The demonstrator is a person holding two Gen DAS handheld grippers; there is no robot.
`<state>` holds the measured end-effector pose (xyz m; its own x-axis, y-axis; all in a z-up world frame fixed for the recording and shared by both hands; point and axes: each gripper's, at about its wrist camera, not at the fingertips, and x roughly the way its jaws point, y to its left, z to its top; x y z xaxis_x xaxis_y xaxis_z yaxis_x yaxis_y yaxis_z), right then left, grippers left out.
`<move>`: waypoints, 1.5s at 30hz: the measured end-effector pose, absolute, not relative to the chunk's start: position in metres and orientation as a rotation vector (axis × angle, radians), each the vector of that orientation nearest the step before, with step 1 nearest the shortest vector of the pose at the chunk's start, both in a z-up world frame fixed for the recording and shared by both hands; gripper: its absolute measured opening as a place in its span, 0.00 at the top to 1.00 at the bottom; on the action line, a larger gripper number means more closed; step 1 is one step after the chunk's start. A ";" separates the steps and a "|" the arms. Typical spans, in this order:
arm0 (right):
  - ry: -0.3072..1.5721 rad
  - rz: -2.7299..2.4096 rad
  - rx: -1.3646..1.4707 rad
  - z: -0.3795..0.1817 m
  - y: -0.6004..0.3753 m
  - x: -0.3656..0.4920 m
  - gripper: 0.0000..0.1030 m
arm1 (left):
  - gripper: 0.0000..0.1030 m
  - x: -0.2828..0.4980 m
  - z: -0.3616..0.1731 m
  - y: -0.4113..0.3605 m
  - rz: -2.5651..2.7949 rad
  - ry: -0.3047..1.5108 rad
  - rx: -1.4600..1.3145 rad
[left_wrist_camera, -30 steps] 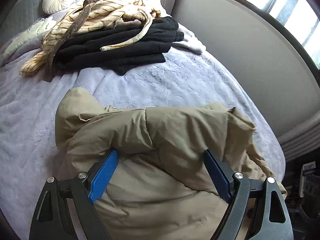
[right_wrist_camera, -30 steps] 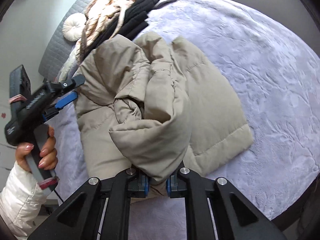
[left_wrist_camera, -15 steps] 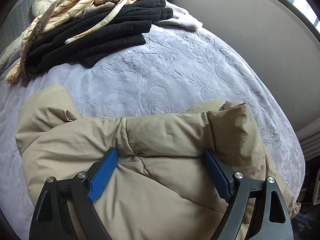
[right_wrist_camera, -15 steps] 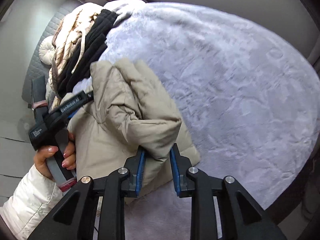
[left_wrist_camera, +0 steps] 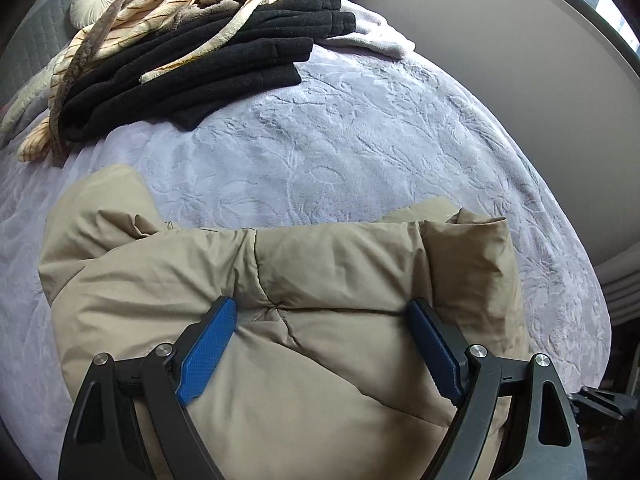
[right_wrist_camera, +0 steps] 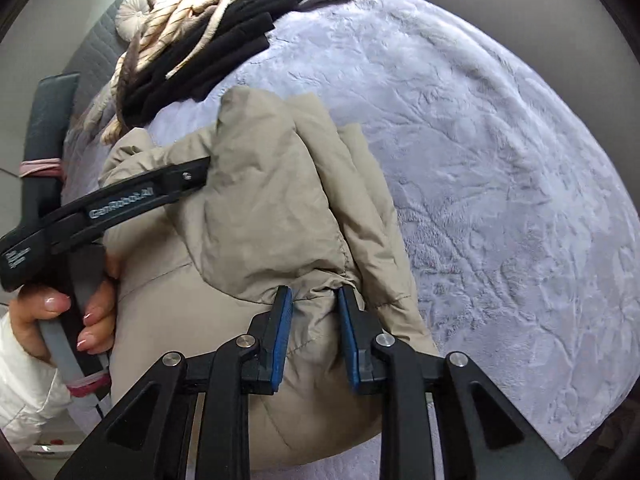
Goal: Fold large clothes
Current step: 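Open both tools, then regrasp the folded coat with the right tool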
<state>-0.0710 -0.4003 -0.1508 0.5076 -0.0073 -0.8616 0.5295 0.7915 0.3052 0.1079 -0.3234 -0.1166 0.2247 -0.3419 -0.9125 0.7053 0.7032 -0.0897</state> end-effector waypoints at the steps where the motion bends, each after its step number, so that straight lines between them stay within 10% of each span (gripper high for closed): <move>1: 1.002 -0.344 0.590 -0.154 -0.401 -0.070 0.75 | 0.15 0.107 -0.115 -0.323 -0.742 1.131 0.386; 16: 1.062 -0.227 0.625 -0.160 -0.421 -0.067 0.70 | 0.15 0.111 -0.064 -0.238 -0.675 1.178 0.226; 22: 1.004 -0.147 0.572 -0.124 -0.422 -0.061 0.38 | 0.06 0.134 -0.091 -0.153 -0.564 1.311 -0.003; 30: 1.083 -0.009 0.682 -0.147 -0.438 0.002 0.39 | 0.06 0.149 -0.137 -0.106 -0.529 1.441 -0.269; 32: 1.079 0.003 0.695 -0.145 -0.437 0.003 0.77 | 0.06 0.150 -0.141 -0.107 -0.531 1.448 -0.290; 34: 1.074 -0.028 0.618 -0.134 -0.434 0.002 0.91 | 0.06 0.149 -0.140 -0.113 -0.558 1.448 -0.288; 45: 1.183 -0.128 0.516 -0.167 -0.443 -0.012 0.94 | 0.05 0.133 -0.133 -0.176 -0.659 1.429 -0.141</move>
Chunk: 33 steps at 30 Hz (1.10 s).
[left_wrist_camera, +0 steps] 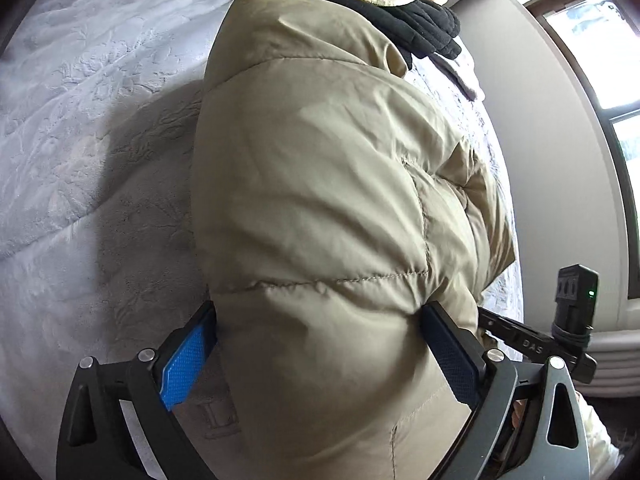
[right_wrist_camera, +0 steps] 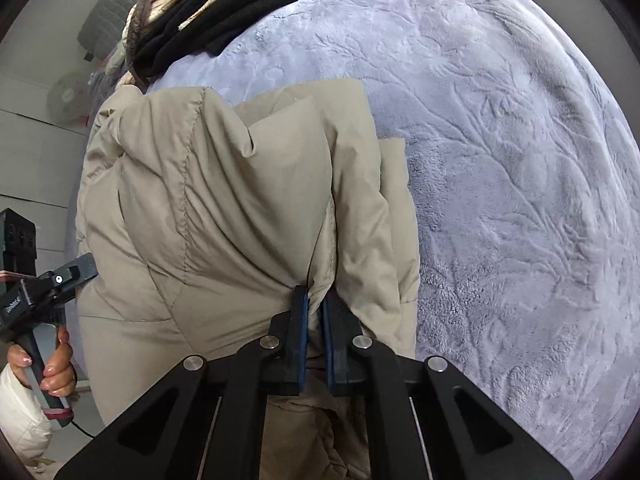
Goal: Fold large clothes
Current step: 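Open both tools, then regrasp the folded coat with the right tool, then lift the folded coat bundle with the right tool while the left tool clamps its side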
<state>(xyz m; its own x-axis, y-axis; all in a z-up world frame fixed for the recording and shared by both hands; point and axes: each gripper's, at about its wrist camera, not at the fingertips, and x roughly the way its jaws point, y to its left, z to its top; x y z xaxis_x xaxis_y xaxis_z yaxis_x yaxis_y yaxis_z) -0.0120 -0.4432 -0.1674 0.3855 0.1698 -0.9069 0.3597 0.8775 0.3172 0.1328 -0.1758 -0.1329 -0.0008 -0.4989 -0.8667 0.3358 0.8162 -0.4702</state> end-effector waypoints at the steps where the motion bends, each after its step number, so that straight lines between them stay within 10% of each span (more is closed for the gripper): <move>1: 1.179 -0.127 0.533 -0.167 -0.445 -0.014 0.93 | 0.05 0.133 -0.132 -0.173 -0.665 1.435 -0.150; 6: 1.084 -0.087 0.584 -0.138 -0.453 -0.030 0.90 | 0.05 0.140 -0.139 -0.141 -0.676 1.496 -0.241; 10: 1.028 -0.089 0.633 -0.122 -0.471 -0.046 0.03 | 0.05 0.140 -0.148 -0.129 -0.707 1.540 -0.307; 11: 1.032 -0.081 0.646 -0.123 -0.475 -0.046 0.00 | 0.05 0.140 -0.150 -0.129 -0.717 1.548 -0.320; 33: 1.235 0.245 0.897 -0.215 -0.499 0.006 0.00 | 0.01 0.138 -0.208 -0.108 -0.939 1.623 -0.495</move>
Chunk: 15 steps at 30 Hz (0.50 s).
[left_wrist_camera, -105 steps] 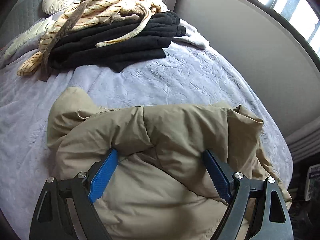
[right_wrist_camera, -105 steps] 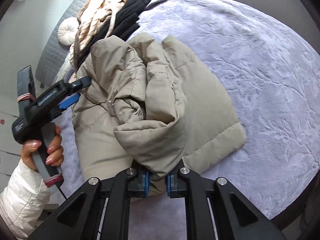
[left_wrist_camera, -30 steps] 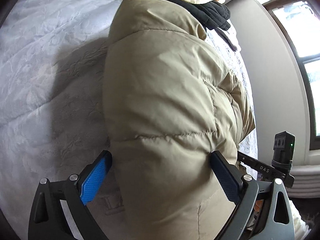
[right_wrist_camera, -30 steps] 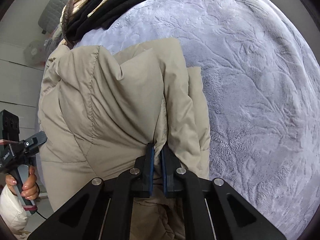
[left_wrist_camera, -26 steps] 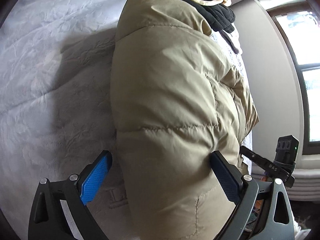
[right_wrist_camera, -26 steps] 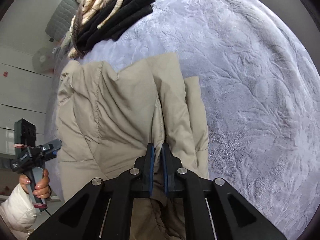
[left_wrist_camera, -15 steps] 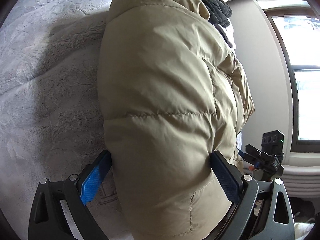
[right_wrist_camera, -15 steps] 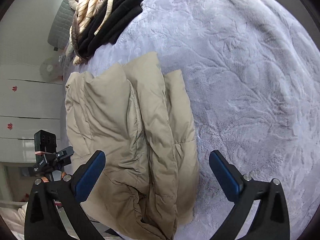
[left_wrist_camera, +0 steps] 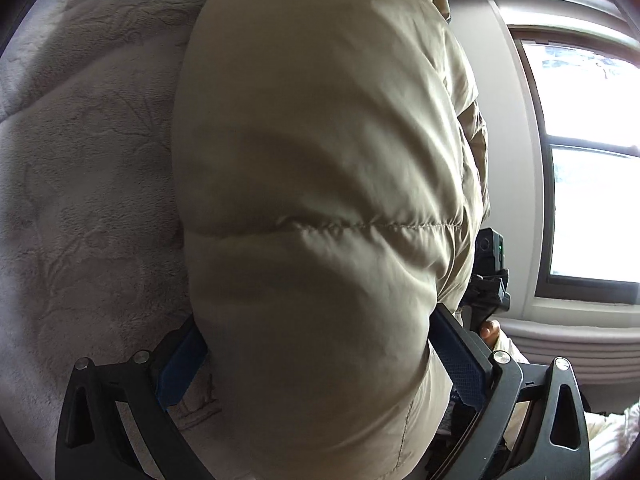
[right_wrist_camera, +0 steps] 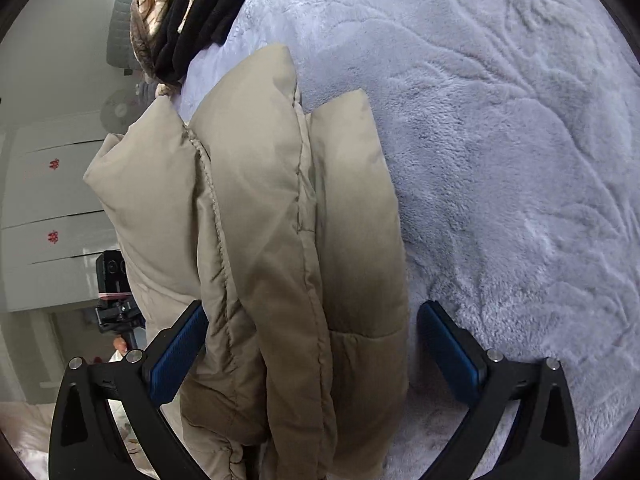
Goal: Fold large clothes
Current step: 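Lift the folded coat bundle with the right tool while the left tool clamps its side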
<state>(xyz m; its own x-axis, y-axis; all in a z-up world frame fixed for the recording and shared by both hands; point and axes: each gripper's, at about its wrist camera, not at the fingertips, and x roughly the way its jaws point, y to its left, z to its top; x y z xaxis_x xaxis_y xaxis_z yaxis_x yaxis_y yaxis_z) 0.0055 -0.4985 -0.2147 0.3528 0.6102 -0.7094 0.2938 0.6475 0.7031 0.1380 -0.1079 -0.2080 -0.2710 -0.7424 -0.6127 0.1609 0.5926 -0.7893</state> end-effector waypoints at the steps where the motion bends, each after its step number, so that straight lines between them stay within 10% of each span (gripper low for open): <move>1: 1.225 0.277 0.907 -0.215 -0.497 0.009 0.00 | 0.01 0.139 -0.210 -0.109 -0.946 1.620 -0.497; 15: 1.213 0.225 0.949 -0.215 -0.473 0.029 0.02 | 0.05 0.132 -0.213 -0.122 -0.876 1.602 -0.463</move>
